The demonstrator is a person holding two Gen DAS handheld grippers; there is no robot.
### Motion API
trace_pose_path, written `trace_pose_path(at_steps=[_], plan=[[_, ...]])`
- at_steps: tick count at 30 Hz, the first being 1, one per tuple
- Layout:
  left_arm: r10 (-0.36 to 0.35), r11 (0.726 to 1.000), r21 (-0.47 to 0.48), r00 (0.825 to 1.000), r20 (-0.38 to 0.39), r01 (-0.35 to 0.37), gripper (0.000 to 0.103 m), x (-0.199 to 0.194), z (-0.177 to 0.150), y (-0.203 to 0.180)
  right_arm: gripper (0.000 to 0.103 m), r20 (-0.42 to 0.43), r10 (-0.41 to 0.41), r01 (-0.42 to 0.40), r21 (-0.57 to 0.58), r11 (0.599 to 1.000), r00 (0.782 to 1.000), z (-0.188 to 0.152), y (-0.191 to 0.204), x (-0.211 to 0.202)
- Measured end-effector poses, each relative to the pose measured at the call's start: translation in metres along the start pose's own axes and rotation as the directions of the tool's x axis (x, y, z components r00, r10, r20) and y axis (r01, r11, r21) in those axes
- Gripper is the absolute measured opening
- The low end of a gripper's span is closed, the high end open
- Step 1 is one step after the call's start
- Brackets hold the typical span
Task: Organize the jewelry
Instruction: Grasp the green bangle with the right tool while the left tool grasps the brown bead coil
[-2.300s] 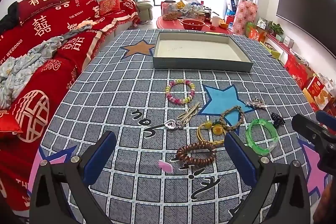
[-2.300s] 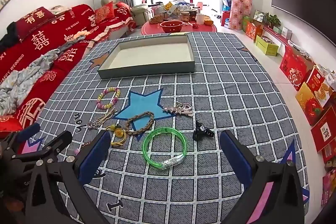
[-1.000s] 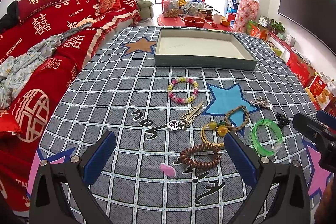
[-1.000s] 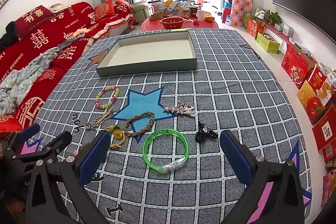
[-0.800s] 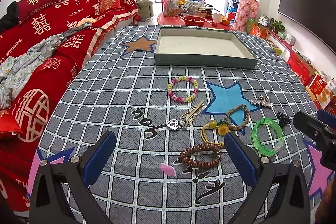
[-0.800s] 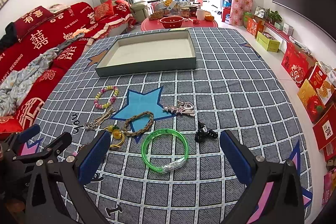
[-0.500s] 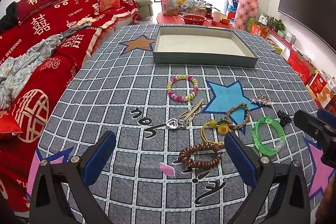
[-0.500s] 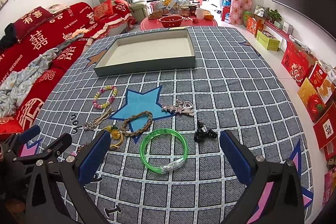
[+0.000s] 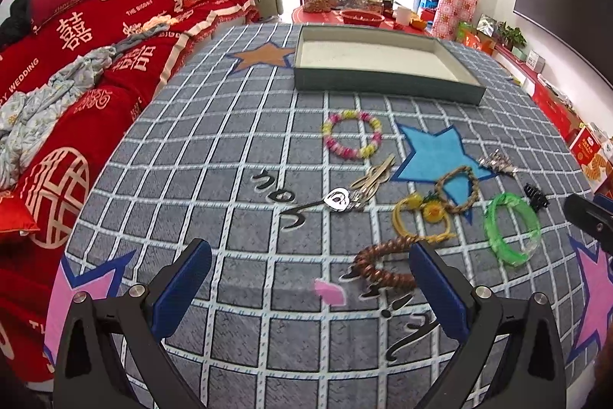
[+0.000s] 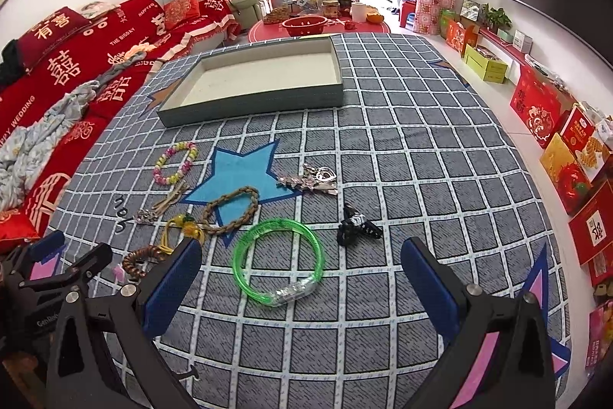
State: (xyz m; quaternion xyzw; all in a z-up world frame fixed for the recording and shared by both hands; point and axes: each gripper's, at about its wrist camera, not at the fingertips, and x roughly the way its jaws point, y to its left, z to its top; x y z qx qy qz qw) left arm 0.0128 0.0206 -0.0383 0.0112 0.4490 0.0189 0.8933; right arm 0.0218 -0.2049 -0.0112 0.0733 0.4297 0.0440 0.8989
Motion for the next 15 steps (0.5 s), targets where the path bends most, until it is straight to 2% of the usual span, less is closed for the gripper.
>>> trace_pose_path(at_steps=[4,6,11,15], plan=[[0.001,1.0,-0.004,1.0,-0.017,-0.001,0.103,0.01,-0.007,0.008,0.103,-0.045,-0.019,0.019,0.001,1.0,0.999,-0.01,-0.016,0.007],[-0.006,1.0,0.006,1.0,0.001,0.005,0.103,0.013,-0.008,0.011,0.103,-0.072,-0.019,0.02,0.011,1.0,0.997,-0.014,-0.023,0.011],[-0.049,0.997,0.062,0.999,0.003,0.049,0.103,0.015,-0.012,0.004,0.103,-0.123,-0.013,0.02,0.057,0.998,0.992,-0.017,-0.035,0.022],[-0.103,0.99,0.092,0.994,-0.035,0.106,0.103,0.02,-0.01,-0.01,0.103,-0.158,0.018,-0.006,0.076,0.997,0.987,-0.016,-0.033,0.032]])
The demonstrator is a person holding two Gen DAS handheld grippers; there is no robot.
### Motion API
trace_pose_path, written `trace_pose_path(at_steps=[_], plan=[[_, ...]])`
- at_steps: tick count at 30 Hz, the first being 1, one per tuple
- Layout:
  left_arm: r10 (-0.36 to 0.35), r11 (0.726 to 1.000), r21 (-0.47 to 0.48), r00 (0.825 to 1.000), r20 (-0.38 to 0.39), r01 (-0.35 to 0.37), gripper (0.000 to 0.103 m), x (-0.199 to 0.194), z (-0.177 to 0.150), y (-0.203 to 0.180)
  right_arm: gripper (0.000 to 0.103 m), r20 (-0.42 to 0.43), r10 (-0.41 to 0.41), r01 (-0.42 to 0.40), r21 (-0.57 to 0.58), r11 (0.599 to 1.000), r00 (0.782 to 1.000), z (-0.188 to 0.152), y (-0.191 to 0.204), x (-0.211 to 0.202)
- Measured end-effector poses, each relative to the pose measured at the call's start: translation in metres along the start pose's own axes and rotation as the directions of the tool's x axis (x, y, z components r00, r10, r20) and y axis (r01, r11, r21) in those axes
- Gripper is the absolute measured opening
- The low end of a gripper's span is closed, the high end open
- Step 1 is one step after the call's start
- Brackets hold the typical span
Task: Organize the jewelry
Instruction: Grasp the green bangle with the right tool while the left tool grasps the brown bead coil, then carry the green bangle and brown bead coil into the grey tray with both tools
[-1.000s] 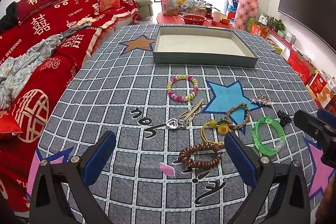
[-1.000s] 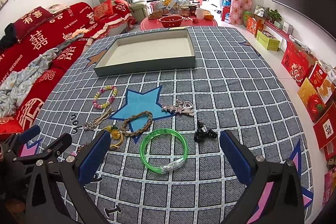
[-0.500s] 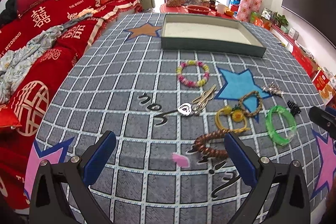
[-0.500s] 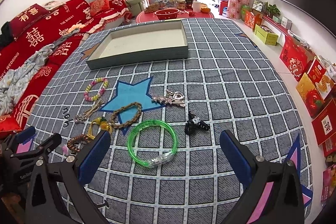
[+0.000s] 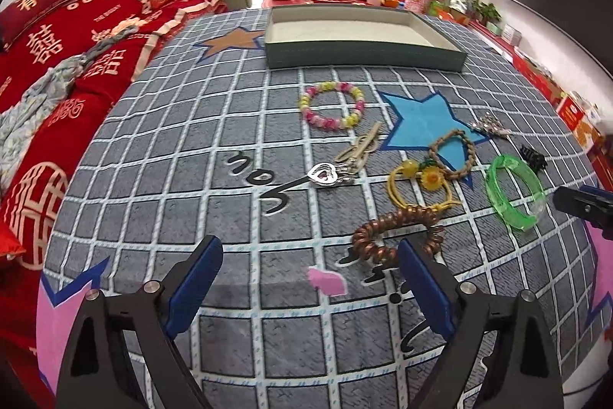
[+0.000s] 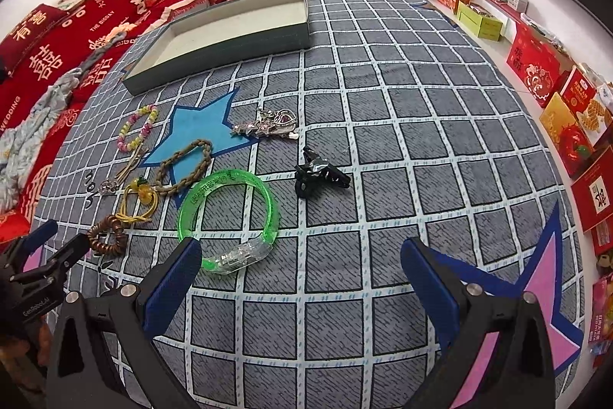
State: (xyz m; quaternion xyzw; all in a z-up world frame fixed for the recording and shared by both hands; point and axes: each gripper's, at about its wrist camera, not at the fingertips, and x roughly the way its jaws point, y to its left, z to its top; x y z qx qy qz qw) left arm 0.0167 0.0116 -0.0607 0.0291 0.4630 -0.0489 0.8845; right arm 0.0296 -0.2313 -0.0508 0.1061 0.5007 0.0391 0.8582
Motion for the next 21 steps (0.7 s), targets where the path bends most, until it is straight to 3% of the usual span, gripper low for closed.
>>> trace_pose_path(at_steps=[4,6,7,12,13,14,16,17,19,21], plan=[[-0.037,0.999,0.038,0.999,-0.022,0.038,0.099,0.007,0.004,-0.014,0.096,-0.034,0.008,-0.008,-0.007,1.0,0.999,0.001,0.01,0.013],[-0.054,0.997,0.047,0.998,-0.034,0.056,0.093,0.011,0.006,-0.02,0.081,-0.054,0.004,-0.004,0.006,1.0,0.999,0.003,0.012,0.02],[-0.063,0.997,0.039,0.997,-0.033,0.065,0.092,0.011,0.008,-0.021,0.08,-0.063,0.004,-0.003,0.018,1.0,0.998,0.003,0.012,0.023],[-0.072,0.996,0.046,0.996,-0.046,0.074,0.067,0.021,0.012,-0.025,0.067,-0.069,-0.036,0.035,-0.008,0.999,0.997,0.009,0.02,0.026],[-0.08,0.995,0.051,0.996,-0.042,0.082,0.056,0.021,0.012,-0.027,0.065,-0.07,-0.049,0.048,-0.026,0.999,0.996,0.009,0.023,0.026],[-0.07,0.995,0.065,0.997,-0.035,0.072,0.044,0.02,0.011,-0.029,0.058,-0.068,-0.054,0.051,-0.038,0.998,0.996,0.008,0.025,0.026],[-0.056,0.993,0.1,0.998,-0.027,0.058,0.036,0.02,0.009,-0.032,0.045,-0.063,-0.077,0.073,-0.055,0.996,0.995,0.007,0.026,0.026],[-0.07,0.993,0.099,0.997,-0.026,0.072,0.025,0.019,0.009,-0.032,0.032,-0.06,-0.077,0.073,-0.059,0.996,0.995,0.007,0.025,0.025],[-0.082,0.992,0.09,0.996,-0.023,0.084,0.025,0.018,0.009,-0.031,0.009,-0.057,-0.068,0.065,-0.046,0.997,0.996,0.007,0.022,0.024],[-0.098,0.992,0.073,0.995,-0.013,0.099,0.025,0.014,0.008,-0.028,0.009,-0.054,-0.047,0.046,-0.019,0.999,0.997,0.007,0.016,0.022]])
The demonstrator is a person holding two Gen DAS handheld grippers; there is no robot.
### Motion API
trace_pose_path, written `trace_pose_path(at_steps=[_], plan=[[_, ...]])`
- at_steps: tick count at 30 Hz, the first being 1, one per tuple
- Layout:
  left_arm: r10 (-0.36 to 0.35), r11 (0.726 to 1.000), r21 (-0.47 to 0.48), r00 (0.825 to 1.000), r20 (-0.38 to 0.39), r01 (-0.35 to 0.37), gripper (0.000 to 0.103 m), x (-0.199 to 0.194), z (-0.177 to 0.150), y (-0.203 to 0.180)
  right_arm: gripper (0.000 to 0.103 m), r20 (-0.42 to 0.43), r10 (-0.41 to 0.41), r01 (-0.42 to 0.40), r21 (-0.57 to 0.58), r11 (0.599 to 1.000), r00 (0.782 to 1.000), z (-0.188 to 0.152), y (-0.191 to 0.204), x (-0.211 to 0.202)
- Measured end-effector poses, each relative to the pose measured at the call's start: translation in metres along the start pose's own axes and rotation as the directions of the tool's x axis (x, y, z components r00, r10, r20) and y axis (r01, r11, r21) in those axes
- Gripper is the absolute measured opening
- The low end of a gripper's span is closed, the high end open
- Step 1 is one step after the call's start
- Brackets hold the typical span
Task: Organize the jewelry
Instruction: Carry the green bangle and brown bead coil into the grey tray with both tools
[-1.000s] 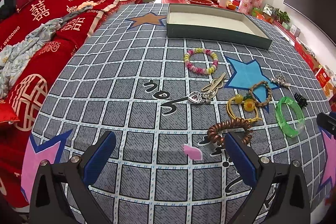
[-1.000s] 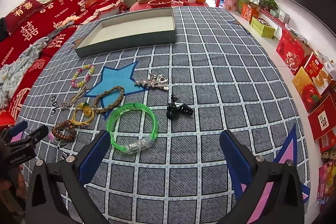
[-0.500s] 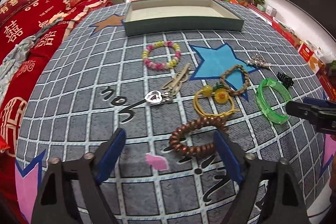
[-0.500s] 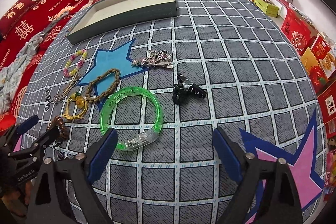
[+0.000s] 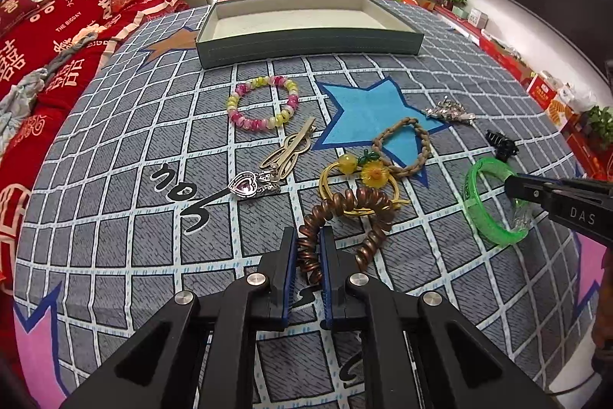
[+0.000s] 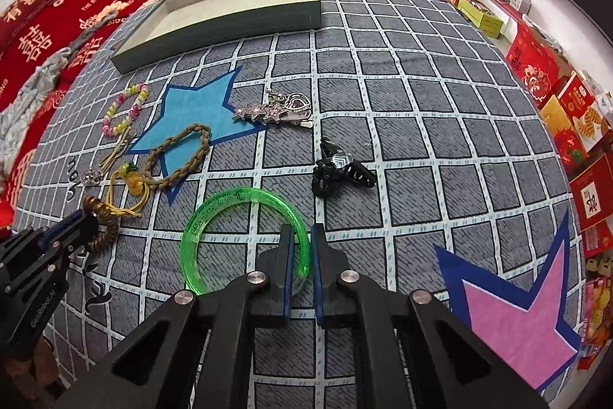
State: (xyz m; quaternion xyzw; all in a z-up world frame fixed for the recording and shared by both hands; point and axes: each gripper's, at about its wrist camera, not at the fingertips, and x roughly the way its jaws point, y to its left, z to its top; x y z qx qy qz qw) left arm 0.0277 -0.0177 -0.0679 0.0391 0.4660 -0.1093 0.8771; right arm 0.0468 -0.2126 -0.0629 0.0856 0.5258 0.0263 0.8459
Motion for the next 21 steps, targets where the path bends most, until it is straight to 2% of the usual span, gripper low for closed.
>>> trace_pose_path(at_steps=[6,12,17,21], plan=[[-0.048,0.998,-0.048,0.998,0.044,0.05,0.025,-0.026,0.003,0.006,0.009,0.035,0.09,-0.092,0.048,0.995,0.995,-0.004,-0.013,-0.016],[-0.064,0.994,-0.083,0.991,0.115,0.074,0.025,-0.061,0.026,0.011,0.009,0.079,0.154,-0.157,0.042,0.987,0.985,0.01,-0.014,-0.046],[-0.081,0.984,-0.148,0.986,0.143,0.102,0.025,-0.08,0.061,0.021,0.009,0.102,0.241,-0.246,0.044,0.968,0.965,0.044,-0.014,-0.07],[-0.084,0.98,-0.169,0.986,0.142,0.107,0.025,-0.08,0.095,0.026,0.009,0.114,0.275,-0.281,0.041,0.959,0.955,0.082,-0.014,-0.081]])
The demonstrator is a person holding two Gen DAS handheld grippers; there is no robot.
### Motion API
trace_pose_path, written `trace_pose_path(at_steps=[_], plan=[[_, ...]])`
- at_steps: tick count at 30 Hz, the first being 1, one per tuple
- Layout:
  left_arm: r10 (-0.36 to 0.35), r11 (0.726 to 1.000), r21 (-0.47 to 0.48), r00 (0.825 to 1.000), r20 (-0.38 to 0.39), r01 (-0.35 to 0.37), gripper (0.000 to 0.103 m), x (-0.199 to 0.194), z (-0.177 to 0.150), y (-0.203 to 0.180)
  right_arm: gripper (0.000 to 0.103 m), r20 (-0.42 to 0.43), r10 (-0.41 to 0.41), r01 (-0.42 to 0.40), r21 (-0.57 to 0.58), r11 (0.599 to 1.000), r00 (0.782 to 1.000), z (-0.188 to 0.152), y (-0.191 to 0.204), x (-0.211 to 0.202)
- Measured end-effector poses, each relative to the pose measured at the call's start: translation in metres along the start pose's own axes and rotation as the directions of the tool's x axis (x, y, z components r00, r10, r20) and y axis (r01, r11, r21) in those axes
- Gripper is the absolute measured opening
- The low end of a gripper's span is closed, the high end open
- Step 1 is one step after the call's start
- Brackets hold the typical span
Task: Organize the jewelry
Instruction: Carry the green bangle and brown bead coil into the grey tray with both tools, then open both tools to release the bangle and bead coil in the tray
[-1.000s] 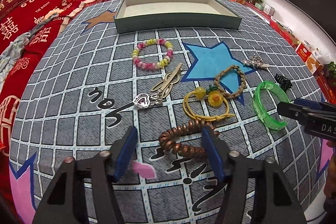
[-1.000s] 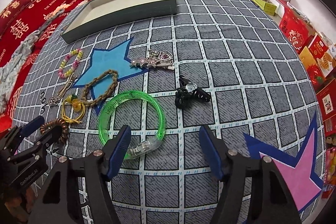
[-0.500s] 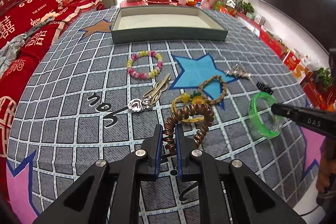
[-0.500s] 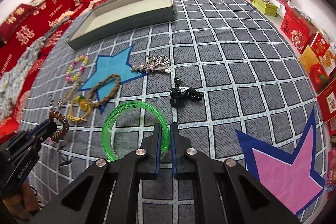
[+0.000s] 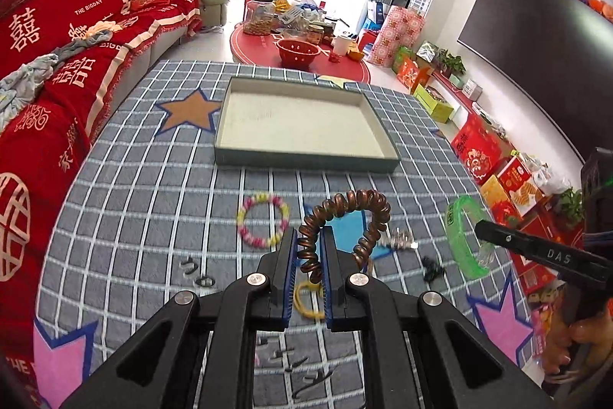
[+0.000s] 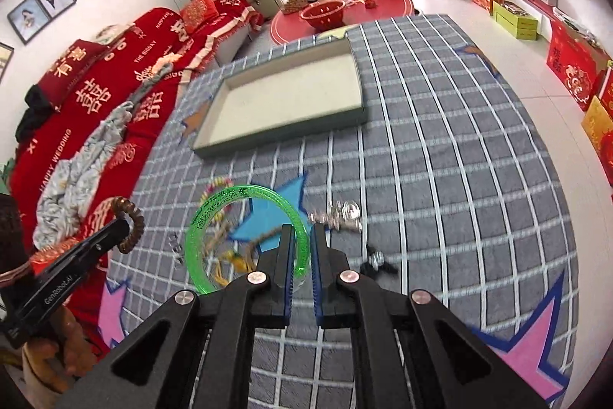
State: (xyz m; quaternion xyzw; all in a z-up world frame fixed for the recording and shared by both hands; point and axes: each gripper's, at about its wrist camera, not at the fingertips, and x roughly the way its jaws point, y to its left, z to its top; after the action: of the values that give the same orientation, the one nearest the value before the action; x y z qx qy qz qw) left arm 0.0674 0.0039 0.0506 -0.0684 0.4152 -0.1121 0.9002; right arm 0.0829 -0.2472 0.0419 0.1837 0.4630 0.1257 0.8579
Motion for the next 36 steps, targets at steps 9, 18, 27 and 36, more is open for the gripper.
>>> trace_pose_path(at_steps=[9,18,27,36], plan=[[0.062,0.998,0.021,0.998,-0.017,-0.062,0.025,0.064,0.083,0.008,0.009,0.007,-0.031,0.031,0.018,0.999,1.0,0.104,-0.006,0.039],[0.122,0.992,0.013,0.99,-0.074,-0.122,0.025,0.173,0.12,0.029,0.009,-0.044,-0.091,0.092,0.021,0.996,0.995,0.159,-0.009,0.136],[0.189,0.982,0.041,0.972,-0.141,-0.185,0.025,0.234,0.115,0.04,0.009,-0.102,-0.138,0.14,0.016,0.99,0.985,0.158,-0.02,0.213],[0.286,0.955,0.116,0.95,-0.126,-0.272,0.025,0.246,0.112,0.032,0.01,-0.133,-0.164,0.166,0.004,0.986,0.978,0.154,-0.022,0.235]])
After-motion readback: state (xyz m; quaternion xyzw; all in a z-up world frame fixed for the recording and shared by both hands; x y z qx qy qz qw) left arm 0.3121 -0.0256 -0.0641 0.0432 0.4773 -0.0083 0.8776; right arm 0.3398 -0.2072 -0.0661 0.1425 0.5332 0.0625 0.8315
